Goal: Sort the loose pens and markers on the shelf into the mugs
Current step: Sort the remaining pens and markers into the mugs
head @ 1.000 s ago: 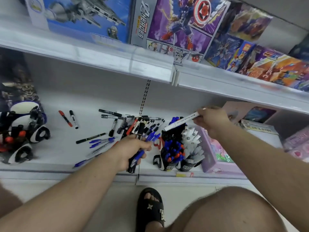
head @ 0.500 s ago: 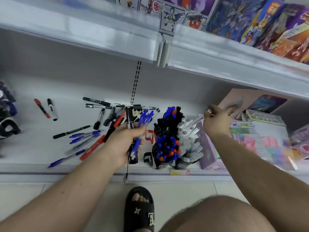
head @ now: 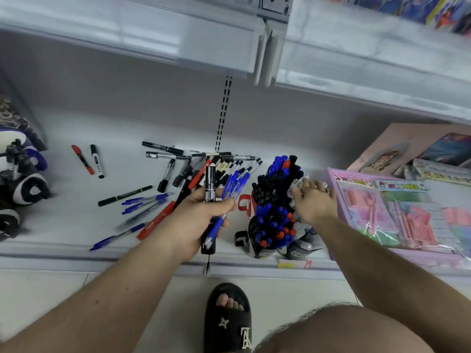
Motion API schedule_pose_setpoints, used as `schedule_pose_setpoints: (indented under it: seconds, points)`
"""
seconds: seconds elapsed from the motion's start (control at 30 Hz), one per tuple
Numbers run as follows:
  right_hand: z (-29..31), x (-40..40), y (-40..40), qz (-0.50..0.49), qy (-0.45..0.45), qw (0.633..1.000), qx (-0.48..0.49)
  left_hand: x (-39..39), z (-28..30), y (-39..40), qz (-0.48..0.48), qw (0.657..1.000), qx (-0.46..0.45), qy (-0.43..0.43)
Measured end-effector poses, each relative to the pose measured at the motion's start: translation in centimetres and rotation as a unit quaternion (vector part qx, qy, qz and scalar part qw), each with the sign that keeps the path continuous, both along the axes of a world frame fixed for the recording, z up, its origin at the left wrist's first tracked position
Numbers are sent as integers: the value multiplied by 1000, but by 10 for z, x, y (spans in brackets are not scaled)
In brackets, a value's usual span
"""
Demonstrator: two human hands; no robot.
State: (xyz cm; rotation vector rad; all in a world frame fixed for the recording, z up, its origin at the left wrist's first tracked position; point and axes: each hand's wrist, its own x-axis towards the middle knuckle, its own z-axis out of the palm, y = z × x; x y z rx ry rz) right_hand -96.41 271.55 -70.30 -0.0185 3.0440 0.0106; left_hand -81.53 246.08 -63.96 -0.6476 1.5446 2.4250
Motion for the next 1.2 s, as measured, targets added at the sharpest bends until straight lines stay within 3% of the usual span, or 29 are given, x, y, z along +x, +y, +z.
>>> schedule_pose_setpoints:
  seconds: [0.2,0.3,0.37,0.43,0.5,0.57,0.6,0.67,0.73,0.8,0.87,1.0,1.2]
  points:
    - [29,5,-12,-3,-110,992,53,7,11,-7,-12,1000,2,19]
    - [78,18,-42,21,-36,996,-76,15,22,-13,-28,999,-17,38]
    - [114,31,-74,12,-51,963,-263,20,29,-19,-44,997,-48,48]
    - [146,54,-104,-8,-153,896,-416,26,35,-27,-53,994,-79,53]
    - [169,79,-129,13,-251,846,-471,34,41,-36,-51,992,-100,58]
    - [181,99,-150,51,-303,825,-475,41,48,-45,-48,990,-113,69]
    - [184,106,-161,69,-303,829,-465,45,52,-50,-47,989,-119,74]
    - [188,116,-180,108,-250,877,-396,53,61,-61,-48,986,-135,84]
    - [195,122,-197,143,-131,934,-300,60,68,-75,-34,984,-150,89]
    - [209,132,-216,174,-21,940,-292,66,77,-91,-11,983,-161,93]
    - [219,144,-236,197,-12,924,-329,74,87,-107,-4,978,-179,104]
    - [214,166,-273,169,-156,882,-412,91,102,-138,-34,966,-233,103]
    - [208,181,-302,46,-206,773,-598,107,112,-171,-99,958,-264,61]
